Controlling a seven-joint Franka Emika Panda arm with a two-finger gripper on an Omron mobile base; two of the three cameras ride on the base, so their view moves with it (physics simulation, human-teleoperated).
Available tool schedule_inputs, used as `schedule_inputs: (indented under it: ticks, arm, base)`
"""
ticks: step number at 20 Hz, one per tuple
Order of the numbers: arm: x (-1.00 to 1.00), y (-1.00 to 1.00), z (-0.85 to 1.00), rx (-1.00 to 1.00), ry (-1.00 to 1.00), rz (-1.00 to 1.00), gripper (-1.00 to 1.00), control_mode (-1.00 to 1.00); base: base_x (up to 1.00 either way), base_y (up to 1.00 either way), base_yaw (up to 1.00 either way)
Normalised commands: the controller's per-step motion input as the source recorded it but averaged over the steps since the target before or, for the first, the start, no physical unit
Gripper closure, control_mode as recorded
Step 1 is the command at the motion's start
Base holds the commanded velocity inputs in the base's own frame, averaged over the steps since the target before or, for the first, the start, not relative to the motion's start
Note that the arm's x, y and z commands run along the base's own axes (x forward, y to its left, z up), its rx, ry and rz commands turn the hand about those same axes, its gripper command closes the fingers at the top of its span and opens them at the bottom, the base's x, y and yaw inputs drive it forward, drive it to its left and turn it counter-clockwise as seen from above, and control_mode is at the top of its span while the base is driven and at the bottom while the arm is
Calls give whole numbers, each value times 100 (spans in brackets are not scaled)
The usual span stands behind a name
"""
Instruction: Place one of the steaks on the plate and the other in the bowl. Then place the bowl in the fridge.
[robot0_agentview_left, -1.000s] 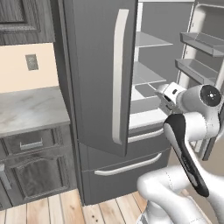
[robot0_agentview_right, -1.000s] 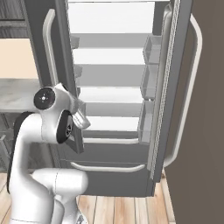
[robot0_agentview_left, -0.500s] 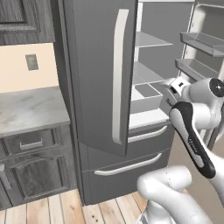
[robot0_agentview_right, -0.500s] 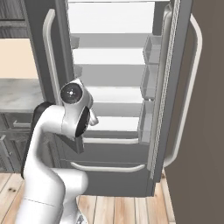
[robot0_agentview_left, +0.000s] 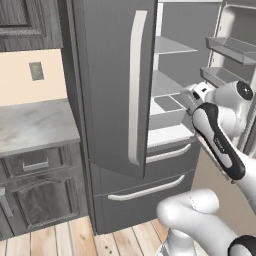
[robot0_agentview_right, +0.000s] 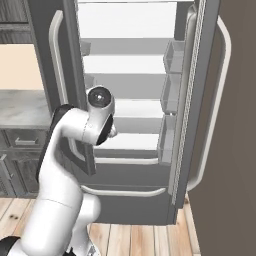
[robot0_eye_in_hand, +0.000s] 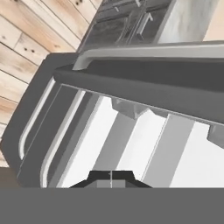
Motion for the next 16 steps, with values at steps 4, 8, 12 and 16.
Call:
schedule_inputs:
  ticks: [4,8,12,16]
  arm:
    - [48,6,-1,14,1,12,100,-100]
    - [57,29,-1,7,4,6,100,-100]
    - [54,41,0,3,4,1,100,-100]
    - [49,20,0,5,4,3,100,-100]
  base:
    - [0,0,0]
    - [0,0,0]
    - [0,0,0]
    - [0,0,0]
